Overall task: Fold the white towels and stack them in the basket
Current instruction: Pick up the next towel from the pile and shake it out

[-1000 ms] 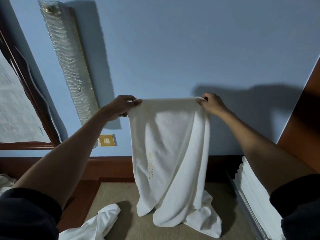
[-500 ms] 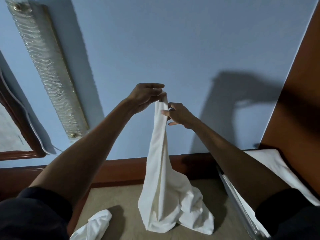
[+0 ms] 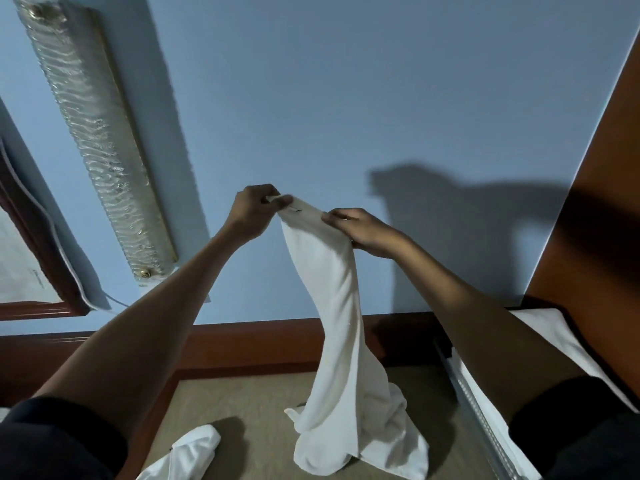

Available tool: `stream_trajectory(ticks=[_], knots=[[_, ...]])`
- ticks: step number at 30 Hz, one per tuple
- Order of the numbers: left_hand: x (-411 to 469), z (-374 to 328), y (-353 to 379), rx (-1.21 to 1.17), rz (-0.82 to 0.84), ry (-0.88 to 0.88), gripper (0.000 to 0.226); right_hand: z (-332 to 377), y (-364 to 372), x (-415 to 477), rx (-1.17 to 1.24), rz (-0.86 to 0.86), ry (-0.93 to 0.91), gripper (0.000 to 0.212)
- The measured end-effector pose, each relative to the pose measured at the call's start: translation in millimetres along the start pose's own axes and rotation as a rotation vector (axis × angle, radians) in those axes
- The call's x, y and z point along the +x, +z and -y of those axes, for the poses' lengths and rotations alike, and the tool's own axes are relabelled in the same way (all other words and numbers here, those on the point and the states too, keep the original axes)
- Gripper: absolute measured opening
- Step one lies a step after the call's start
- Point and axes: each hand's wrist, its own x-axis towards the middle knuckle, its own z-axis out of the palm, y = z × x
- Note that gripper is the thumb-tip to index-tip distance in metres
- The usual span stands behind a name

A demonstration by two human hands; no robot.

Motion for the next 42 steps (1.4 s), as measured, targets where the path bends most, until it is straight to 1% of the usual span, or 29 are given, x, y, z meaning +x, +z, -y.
stream_trajectory(ticks=[2,6,9,12,14,15,16,17,18,19,20,21,22,23,24,25,26,27,29,31,32,33,35,38,39,40,41,42], knots=[[-0.9,16.4,-9.8,0.048,-0.078,-0.040,0.032,-8.1,5.5,4.5,-0.028,0.000,0.008,0.040],[-5.2,55.6,-42.0,0.115,-0.225,-0.142,0.023,-23.9,6.0,7.1,-0.101,0.012,0.062,0.042],[-11.4,85.5,-68.7,0.152,-0.316,-0.234,0.023,-33.3,-4.5,6.2,-0.167,0.020,0.116,0.042],[-21.7,103.0,-85.5,0.253,-0.310,-0.312,0.023,-31.3,-8.2,7.5,-0.247,0.016,0.106,0.041],[-27.3,107.4,-91.7,0.353,-0.267,-0.346,0.026,-20.1,-0.5,11.4,-0.305,-0.011,0.057,0.054],[-27.8,107.2,-94.8,0.407,-0.219,-0.364,0.027,-13.2,5.6,14.8,-0.334,-0.022,0.022,0.058],[-28.3,103.3,-97.0,0.466,-0.142,-0.380,0.027,-5.5,13.0,18.5,-0.354,-0.032,-0.009,0.053],[-27.1,98.9,-98.5,0.520,-0.039,-0.389,0.029,3.1,20.7,21.0,-0.358,-0.033,-0.038,0.043],[-25.0,93.7,-98.6,0.544,0.073,-0.386,0.036,10.2,27.8,25.1,-0.356,-0.028,-0.061,0.037],[-22.2,87.1,-97.6,0.537,0.179,-0.374,0.048,18.9,34.6,28.5,-0.362,-0.023,-0.082,0.034],[-20.0,78.1,-96.6,0.494,0.281,-0.344,0.061,28.6,42.1,30.3,-0.372,-0.024,-0.094,0.034],[-20.1,66.6,-95.8,0.398,0.387,-0.304,0.072,37.4,49.3,30.9,-0.388,-0.019,-0.102,0.033],[-21.0,54.6,-93.9,0.269,0.498,-0.275,0.078,44.1,56.3,32.2,-0.395,-0.013,-0.113,0.034],[-22.1,45.8,-91.7,0.147,0.597,-0.245,0.078,50.3,63.3,32.8,-0.401,-0.014,-0.123,0.034],[-24.2,37.7,-89.2,0.064,0.670,-0.211,0.069,54.8,69.7,33.4,-0.395,-0.023,-0.131,0.032],[-26.4,34.0,-87.0,0.019,0.717,-0.179,0.051,59.0,75.6,32.4,-0.384,-0.038,-0.143,0.029],[-29.0,32.4,-84.8,-0.009,0.732,-0.159,0.027,61.6,80.3,31.3,-0.367,-0.054,-0.152,0.026],[-32.1,32.1,-84.9,-0.053,0.728,-0.138,0.014,64.2,84.0,28.4,-0.362,-0.066,-0.160,0.028],[-33.9,41.0,-85.8,-0.142,0.735,-0.125,0.025,64.2,89.6,22.0,-0.356,-0.073,-0.153,0.040],[-36.6,46.0,-92.8,-0.231,0.750,-0.108,0.026,62.8,93.6,14.8,-0.347,-0.077,-0.129,0.057],[-35.7,50.4,-97.0,-0.251,0.742,-0.106,0.027,61.7,96.3,10.5,-0.347,-0.085,-0.119,0.062],[-35.2,53.4,-100.9,-0.256,0.701,-0.117,0.029,60.1,98.5,5.5,-0.344,-0.097,-0.110,0.064],[-31.4,67.1,-107.6,-0.234,0.543,-0.144,0.030,51.1,99.5,-3.2,-0.323,-0.133,-0.074,0.062],[-28.2,103.6,-113.4,-0.140,0.238,-0.208,0.025,29.4,88.3,-13.0,-0.304,-0.232,0.011,0.049],[-28.0,117.3,-112.7,-0.093,0.192,-0.225,0.021,23.8,84.0,-15.7,-0.316,-0.246,0.036,0.049],[-28.1,128.4,-111.4,-0.013,0.200,-0.221,0.018,20.4,80.6,-17.2,-0.333,-0.242,0.053,0.050],[-27.9,136.7,-109.6,0.116,0.257,-0.203,0.016,20.3,79.0,-17.9,-0.354,-0.231,0.056,0.051],[-28.6,139.9,-107.4,0.270,0.372,-0.175,0.015,22.8,79.1,-18.0,-0.375,-0.213,0.049,0.051]])
